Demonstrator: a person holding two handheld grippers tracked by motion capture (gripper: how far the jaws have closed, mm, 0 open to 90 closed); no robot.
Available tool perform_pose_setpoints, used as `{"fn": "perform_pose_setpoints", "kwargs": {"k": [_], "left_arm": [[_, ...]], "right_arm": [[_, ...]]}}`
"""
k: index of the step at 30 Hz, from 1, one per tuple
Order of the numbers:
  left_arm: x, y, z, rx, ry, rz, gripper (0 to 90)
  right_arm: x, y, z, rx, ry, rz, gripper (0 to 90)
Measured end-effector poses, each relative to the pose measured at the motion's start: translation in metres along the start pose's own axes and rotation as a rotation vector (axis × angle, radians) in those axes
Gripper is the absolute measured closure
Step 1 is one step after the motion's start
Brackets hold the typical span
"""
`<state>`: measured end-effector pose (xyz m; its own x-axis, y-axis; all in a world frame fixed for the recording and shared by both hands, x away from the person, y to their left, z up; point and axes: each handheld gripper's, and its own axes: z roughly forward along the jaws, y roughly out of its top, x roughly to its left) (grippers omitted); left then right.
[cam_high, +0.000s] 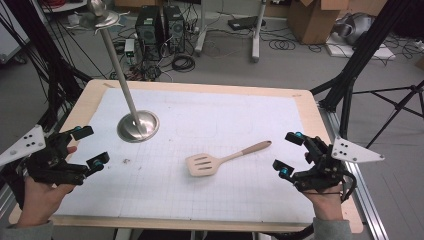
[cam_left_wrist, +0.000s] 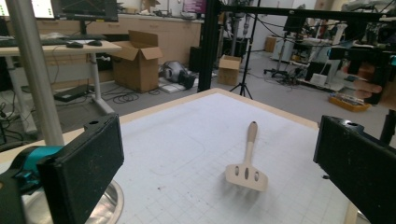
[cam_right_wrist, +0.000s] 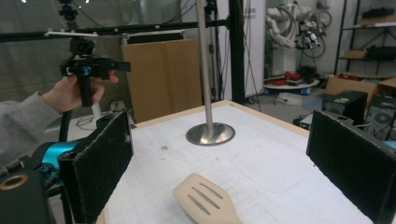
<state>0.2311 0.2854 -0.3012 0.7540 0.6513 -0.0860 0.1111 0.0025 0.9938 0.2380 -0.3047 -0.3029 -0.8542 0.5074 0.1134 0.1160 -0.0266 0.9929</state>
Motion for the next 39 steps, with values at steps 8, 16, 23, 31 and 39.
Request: {"fn": "perform_pose_setpoints", "kwargs": {"k": [8,16,23,31,39], "left_arm": [[0.001,-0.001,0.0,-0.001,0.009,0.002,2.0],[0.001,-0.002,0.0,0.003,0.004,0.001,2.0],[0.0,-0.002,-0.002,0.005,0.009,0.012,2.0],[0.002,-0.004,-0.003,0.009,0.013,-0.002,2.0],[0.002,-0.008,-0.006,0.021,0.02,-0.01,2.0]], "right_arm": [[-0.007,-0.005,-0.007,-0.036,-0.028,0.047,6.1],[-0.007,-0.006,-0.005,-0.023,-0.04,0.041,6.1],[-0.005,-0.006,0.0,-0.004,-0.041,0.028,6.1],[-0.009,-0.005,0.004,0.017,-0.027,0.021,6.3],[-0.013,-0.004,0.015,0.058,-0.011,-0.002,14.5]]}}
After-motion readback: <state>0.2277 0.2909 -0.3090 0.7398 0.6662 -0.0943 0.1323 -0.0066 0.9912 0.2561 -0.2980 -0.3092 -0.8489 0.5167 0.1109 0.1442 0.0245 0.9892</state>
